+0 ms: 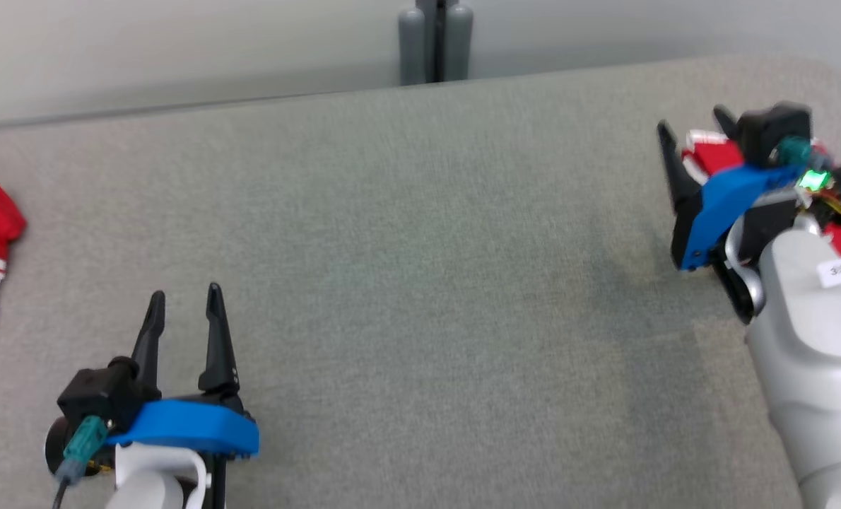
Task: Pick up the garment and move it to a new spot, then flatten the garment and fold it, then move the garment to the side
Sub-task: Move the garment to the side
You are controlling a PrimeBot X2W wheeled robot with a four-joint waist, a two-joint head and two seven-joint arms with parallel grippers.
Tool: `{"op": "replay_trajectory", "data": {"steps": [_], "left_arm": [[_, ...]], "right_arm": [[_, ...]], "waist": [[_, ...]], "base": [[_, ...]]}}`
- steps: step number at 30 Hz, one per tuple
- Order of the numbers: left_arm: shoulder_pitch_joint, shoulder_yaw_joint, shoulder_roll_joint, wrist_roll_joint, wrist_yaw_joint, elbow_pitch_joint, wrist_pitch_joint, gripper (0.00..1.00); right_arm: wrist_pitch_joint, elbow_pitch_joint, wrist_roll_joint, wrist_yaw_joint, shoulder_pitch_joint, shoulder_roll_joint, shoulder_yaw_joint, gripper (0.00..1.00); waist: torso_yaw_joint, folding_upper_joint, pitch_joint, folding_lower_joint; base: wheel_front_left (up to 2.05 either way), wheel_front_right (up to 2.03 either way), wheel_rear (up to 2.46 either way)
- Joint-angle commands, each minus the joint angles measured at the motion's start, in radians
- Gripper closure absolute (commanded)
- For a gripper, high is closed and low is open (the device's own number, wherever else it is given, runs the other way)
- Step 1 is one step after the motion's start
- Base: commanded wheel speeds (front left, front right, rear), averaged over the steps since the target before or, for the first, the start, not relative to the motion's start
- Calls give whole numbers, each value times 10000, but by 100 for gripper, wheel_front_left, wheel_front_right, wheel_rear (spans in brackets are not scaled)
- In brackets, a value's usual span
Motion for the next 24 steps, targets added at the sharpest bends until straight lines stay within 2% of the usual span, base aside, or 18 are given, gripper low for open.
{"op": "replay_trajectory", "data": {"steps": [1, 6, 13, 16, 24], "left_arm": [[188, 82, -40, -89, 25, 141, -105, 0], [745, 238, -141, -293, 0, 633, -228, 0], [1465, 230, -295, -397, -70, 931, -356, 0], [1721, 208, -357, -419, -94, 961, -376, 0], [2277, 265, -396, -444, 14, 850, -410, 0]], "right_arm": [[-241, -129, 121, -3, 386, 154, 21, 0], [-955, -677, 42, -3, 1645, 672, -56, 0], [-1719, -2120, -307, -3, 3996, 1470, -866, 0], [-1844, -2888, -282, -1, 5043, 1564, -969, 0], [-1617, -4817, 751, -1, 7141, 1574, -274, 0]], "waist": [[34, 0, -334, 1], [461, 0, -1096, 1], [943, 0, -1739, 1], [1042, 0, -1889, 1], [986, 0, -2239, 1]], "base": [[0, 0, 0], [0, 0, 0], [0, 0, 0], [0, 0, 0], [0, 0, 0]]}}
